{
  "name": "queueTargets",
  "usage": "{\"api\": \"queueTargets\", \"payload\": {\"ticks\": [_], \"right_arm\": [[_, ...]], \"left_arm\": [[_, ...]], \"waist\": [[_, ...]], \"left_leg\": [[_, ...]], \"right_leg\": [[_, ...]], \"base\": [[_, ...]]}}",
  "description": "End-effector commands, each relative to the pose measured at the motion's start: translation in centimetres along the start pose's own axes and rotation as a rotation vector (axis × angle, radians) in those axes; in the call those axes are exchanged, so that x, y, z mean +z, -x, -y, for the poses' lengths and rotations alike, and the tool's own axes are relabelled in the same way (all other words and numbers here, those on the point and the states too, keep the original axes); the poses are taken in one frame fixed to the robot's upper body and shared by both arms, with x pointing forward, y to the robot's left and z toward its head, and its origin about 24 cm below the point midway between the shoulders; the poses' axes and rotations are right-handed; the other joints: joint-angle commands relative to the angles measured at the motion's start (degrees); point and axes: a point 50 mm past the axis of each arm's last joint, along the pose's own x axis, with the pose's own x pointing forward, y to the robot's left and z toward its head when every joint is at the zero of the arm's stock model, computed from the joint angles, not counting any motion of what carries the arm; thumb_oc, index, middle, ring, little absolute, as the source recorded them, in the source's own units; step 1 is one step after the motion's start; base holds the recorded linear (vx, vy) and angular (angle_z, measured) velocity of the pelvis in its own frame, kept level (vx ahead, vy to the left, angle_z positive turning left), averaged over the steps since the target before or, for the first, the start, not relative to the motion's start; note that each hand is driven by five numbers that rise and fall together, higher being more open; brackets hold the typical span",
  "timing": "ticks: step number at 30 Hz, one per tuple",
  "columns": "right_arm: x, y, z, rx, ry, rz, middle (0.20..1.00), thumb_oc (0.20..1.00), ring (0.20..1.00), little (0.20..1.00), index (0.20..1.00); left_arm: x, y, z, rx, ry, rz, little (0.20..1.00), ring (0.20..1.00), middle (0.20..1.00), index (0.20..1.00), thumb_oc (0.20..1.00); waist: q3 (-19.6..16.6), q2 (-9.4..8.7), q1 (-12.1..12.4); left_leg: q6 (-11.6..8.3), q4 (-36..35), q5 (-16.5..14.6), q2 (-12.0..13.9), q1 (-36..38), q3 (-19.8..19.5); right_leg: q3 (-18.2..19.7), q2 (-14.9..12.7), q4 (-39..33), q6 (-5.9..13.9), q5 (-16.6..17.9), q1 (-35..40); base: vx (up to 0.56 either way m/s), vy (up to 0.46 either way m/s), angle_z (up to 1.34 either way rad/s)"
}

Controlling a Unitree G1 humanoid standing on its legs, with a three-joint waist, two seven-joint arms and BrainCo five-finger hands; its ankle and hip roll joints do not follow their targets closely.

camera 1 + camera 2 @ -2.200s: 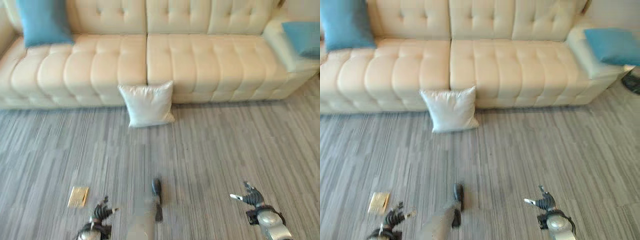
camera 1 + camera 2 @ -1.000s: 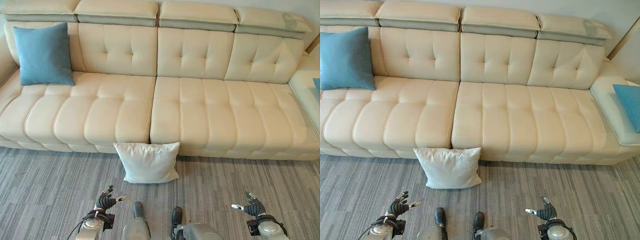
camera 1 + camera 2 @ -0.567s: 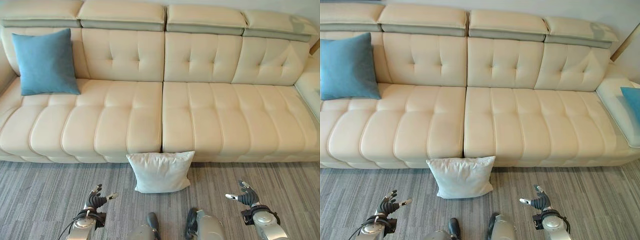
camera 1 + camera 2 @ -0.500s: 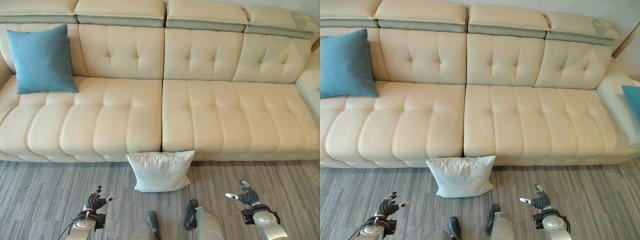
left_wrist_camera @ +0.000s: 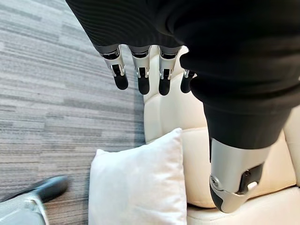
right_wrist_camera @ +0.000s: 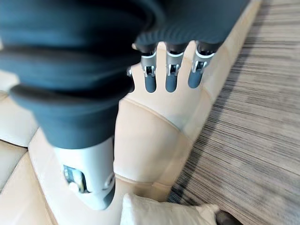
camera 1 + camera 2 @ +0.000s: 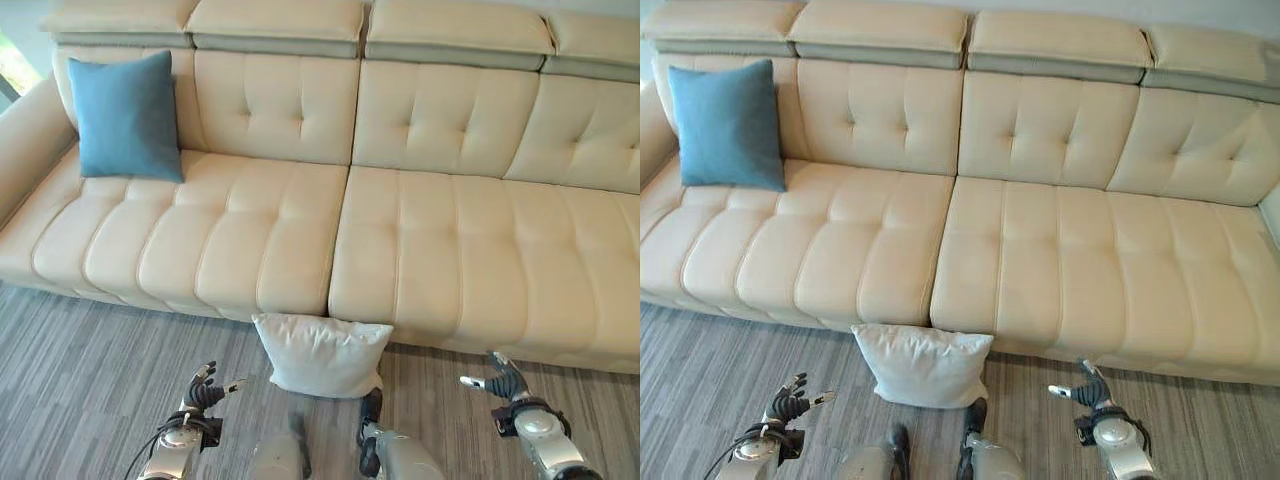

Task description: Pick up all the scattered cushions and arrange them neatly on the sofa.

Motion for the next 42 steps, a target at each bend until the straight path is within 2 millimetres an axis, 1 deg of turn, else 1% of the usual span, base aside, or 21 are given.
{"api": "queueTargets", "payload": {"ticks": [1, 5, 7, 9, 11, 14, 15, 18, 24, 25, 26, 29, 30, 31, 33, 35, 36, 37, 38, 39, 42], "right_arm": [[1.7, -0.3, 0.7, -0.01, 0.06, 0.084, 1.0, 1.0, 1.0, 1.0, 1.0], [4.7, -1.3, 0.2, 0.002, 0.075, 0.171, 1.0, 1.0, 1.0, 1.0, 1.0], [8.2, -2.3, 0.0, 0.0, 0.066, 0.259, 1.0, 1.0, 1.0, 1.0, 1.0], [9.1, -2.7, 0.2, -0.011, 0.065, 0.279, 1.0, 1.0, 1.0, 1.0, 1.0], [12.0, -3.7, 1.7, -0.085, 0.038, 0.321, 1.0, 1.0, 1.0, 1.0, 1.0], [13.3, -4.3, 3.2, -0.15, -0.001, 0.317, 1.0, 1.0, 1.0, 1.0, 1.0], [14.5, -4.7, 4.8, -0.219, -0.06, 0.309, 1.0, 1.0, 1.0, 1.0, 1.0], [15.9, -5.1, 6.5, -0.286, -0.155, 0.301, 1.0, 1.0, 1.0, 1.0, 1.0], [21.5, -4.8, 8.1, -0.334, -0.241, 0.425, 1.0, 1.0, 1.0, 1.0, 1.0], [24.1, -4.3, 7.8, -0.318, -0.256, 0.499, 1.0, 1.0, 1.0, 1.0, 1.0], [24.1, -4.3, 7.8, -0.318, -0.256, 0.499, 1.0, 1.0, 1.0, 1.0, 1.0], [29.7, -2.7, 5.3, -0.225, -0.274, 0.674, 1.0, 1.0, 1.0, 1.0, 1.0], [29.7, -2.7, 5.3, -0.226, -0.275, 0.675, 1.0, 1.0, 1.0, 1.0, 1.0], [33.2, -1.2, 2.8, -0.144, -0.288, 0.783, 1.0, 1.0, 1.0, 1.0, 1.0], [34.8, -0.2, 1.4, -0.105, -0.285, 0.839, 1.0, 1.0, 1.0, 1.0, 1.0], [38.4, 2.6, -2.4, 0.019, -0.343, 0.962, 1.0, 1.0, 1.0, 1.0, 1.0], [39.2, 3.4, -3.5, 0.056, -0.352, 0.989, 0.573, 0.573, 0.573, 0.573, 0.573], [40.2, 4.6, -4.1, 0.089, -0.385, 1.033, 0.2, 0.2, 0.2, 0.2, 0.2], [40.2, 4.6, -4.1, 0.089, -0.385, 1.033, 0.2, 0.2, 0.2, 0.2, 0.2], [41.0, 5.8, -4.5, 0.125, -0.448, 1.077, 0.2, 0.2, 0.2, 0.2, 0.2], [41.2, 6.5, -4.6, 0.143, -0.494, 1.111, 0.2, 0.2, 0.2, 0.2, 0.2]], "left_arm": [[1.5, -0.6, -2.4, 0.071, -0.034, 0.055, 1.0, 1.0, 1.0, 1.0, 1.0], [3.1, -1.3, -3.0, 0.104, -0.036, 0.089, 1.0, 1.0, 1.0, 1.0, 1.0], [6.4, -2.2, -3.7, 0.134, -0.043, 0.173, 1.0, 1.0, 1.0, 1.0, 1.0], [7.6, -2.5, -3.9, 0.144, -0.042, 0.204, 1.0, 1.0, 1.0, 1.0, 1.0], [12.1, -3.0, -5.1, 0.187, -0.04, 0.325, 1.0, 1.0, 1.0, 1.0, 1.0], [14.9, -3.0, -5.8, 0.21, -0.023, 0.393, 1.0, 1.0, 1.0, 1.0, 1.0], [17.6, -3.0, -6.7, 0.241, -0.001, 0.454, 1.0, 1.0, 1.0, 1.0, 1.0], [20.8, -2.7, -7.5, 0.269, 0.028, 0.526, 1.0, 1.0, 1.0, 1.0, 1.0], [25.7, -1.8, -7.5, 0.276, 0.013, 0.64, 1.0, 1.0, 1.0, 1.0, 1.0], [27.0, -1.5, -7.4, 0.278, -0.002, 0.669, 1.0, 1.0, 1.0, 1.0, 1.0], [27.0, -1.5, -7.4, 0.278, -0.002, 0.669, 1.0, 1.0, 1.0, 1.0, 1.0], [30.7, -0.5, -5.8, 0.254, -0.074, 0.763, 1.0, 1.0, 1.0, 1.0, 1.0], [30.8, -0.5, -5.8, 0.255, -0.074, 0.764, 1.0, 1.0, 1.0, 1.0, 1.0], [33.0, 0.3, -4.7, 0.253, -0.131, 0.824, 1.0, 1.0, 1.0, 1.0, 1.0], [34.2, 0.7, -4.1, 0.252, -0.167, 0.852, 1.0, 1.0, 1.0, 1.0, 1.0], [37.2, 2.2, -1.6, 0.215, -0.183, 0.943, 1.0, 1.0, 1.0, 1.0, 1.0], [38.0, 2.7, -0.6, 0.195, -0.167, 0.97, 1.0, 1.0, 1.0, 1.0, 1.0], [38.9, 3.4, 0.4, 0.165, -0.128, 1.006, 0.536, 0.536, 0.536, 0.536, 0.536], [38.9, 3.4, 0.4, 0.165, -0.128, 1.007, 0.536, 0.536, 0.536, 0.536, 0.536], [40.2, 5.0, 2.0, 0.106, -0.044, 1.099, 0.2, 0.2, 0.2, 0.2, 0.2], [40.6, 6.0, 3.1, 0.055, 0.017, 1.154, 0.2, 0.2, 0.2, 0.2, 0.2]], "waist": [[0.9, -0.01, 0.5], [2.7, 0.54, 0.8], [5.6, 0.88, 1.4], [6.6, 1.04, 1.5], [9.9, 1.22, 1.5], [11.3, 1.51, 1.1], [13.0, 1.79, 0.4], [13.9, 2.32, -0.2], [12.5, 3.14, -0.9], [12.3, 3.45, -1.1], [12.2, 3.43, -1.1], [11.5, 4.58, -1.0], [11.4, 4.54, -1.0], [11.1, 5.21, -0.7], [10.9, 5.37, -0.4], [10.2, 6.23, 0.3], [9.9, 6.35, 0.4], [9.7, 6.61, 0.5], [9.7, 6.65, 0.5], [9.2, 6.86, 0.7], [8.6, 6.87, 0.8]], "left_leg": [[-0.59, 2.1, 1.7, -0.7, -1.1, 0.2], [0.35, 0.8, 2.4, -1.2, -3.4, 0.6], [1.16, 2.6, 2.3, -1.7, -8.5, 1.3], [0.94, 4.4, 0.6, -1.7, -9.9, 1.1], [1.52, 10.6, -0.2, -2.0, -18.1, 1.9], [1.66, 14.6, -0.8, -1.6, -24.1, 2.3], [1.72, 18.8, -1.5, -0.9, -30.3, 2.6], [1.89, 24.8, -2.2, -0.3, -41.0, 2.3], [2.47, 32.2, -3.0, -0.1, -56.2, 2.0], [2.81, 34.2, -3.1, -0.6, -60.6, 2.2], [2.81, 34.3, -3.2, -0.6, -60.8, 2.2], [3.67, 37.3, -3.4, -1.5, -66.7, 2.4], [3.68, 37.5, -3.5, -1.5, -66.9, 2.4], [4.02, 38.3, -3.5, -1.9, -68.8, 2.3], [4.25, 38.8, -3.5, -2.2, -69.9, 2.5], [4.64, 39.1, -3.3, -2.6, -71.3, 1.9], [4.74, 39.0, -3.3, -2.8, -71.4, 1.6], [4.72, 38.8, -3.1, -3.2, -71.6, 1.3], [4.72, 38.8, -3.1, -3.2, -71.6, 1.2], [4.65, 37.9, -2.7, -3.6, -70.9, 0.8], [4.62, 36.8, -2.4, -3.9, -69.9, 0.5]], "right_leg": [[1.5, -2.8, 7.4, 5.27, -7.6, 0.3], [2.4, -4.5, 11.3, 5.81, -6.7, -5.8], [3.4, -6.3, 15.3, 5.88, -6.4, -12.2], [4.0, -6.6, 17.2, 6.34, -7.8, -13.8], [4.4, -8.1, 21.7, 6.13, -8.0, -20.9], [4.8, -8.9, 25.0, 5.87, -8.5, -26.5], [5.6, -9.7, 29.0, 5.6, -9.0, -32.6], [6.6, -10.2, 35.2, 5.11, -10.2, -42.8], [9.4, -10.8, 42.8, 4.31, -12.1, -57.8], [10.4, -10.4, 45.1, 4.0, -12.5, -62.6], [10.5, -10.4, 45.2, 4.01, -12.5, -62.7], [12.0, -10.0, 49.4, 3.24, -13.6, -69.3], [12.0, -10.0, 49.5, 3.24, -13.6, -69.7], [12.8, -10.0, 50.9, 2.94, -13.8, -71.8], [13.3, -9.8, 51.5, 2.88, -13.9, -73.3], [13.4, -10.1, 52.2, 2.87, -13.9, -74.8], [13.3, -10.2, 52.2, 2.93, -13.8, -74.9], [13.5, -10.1, 52.2, 2.97, -13.7, -75.0], [13.5, -10.1, 52.2, 2.98, -13.7, -75.0], [13.3, -10.3, 51.8, 2.98, -13.7, -74.4], [12.9, -10.3, 51.3, 2.93, -13.8, -73.5]], "base": [[-0.02, 0.077, -0.4], [-0.18, 0.143, -0.13], [-0.24, 0.14, -0.03], [-0.1, 0.079, 0.06], [-0.22, 0.087, 0.08], [-0.21, 0.052, 0.05], [-0.19, 0.035, 0.13], [-0.14, 0.027, 0.16], [-0.02, 0.017, 0.01], [0.03, 0.036, 0.0], [0.03, 0.04, -0.04], [0.01, 0.017, -0.04], [0.0, 0.0, 0.0], [0.0, 0.0, 0.0], [0.0, 0.0, 0.0], [0.01, -0.036, -0.01], [0.01, -0.064, 0.0], [0.0, -0.035, 0.02], [0.0, -0.085, 0.06], [-0.01, -0.072, 0.11], [-0.01, -0.044, 0.19]]}}
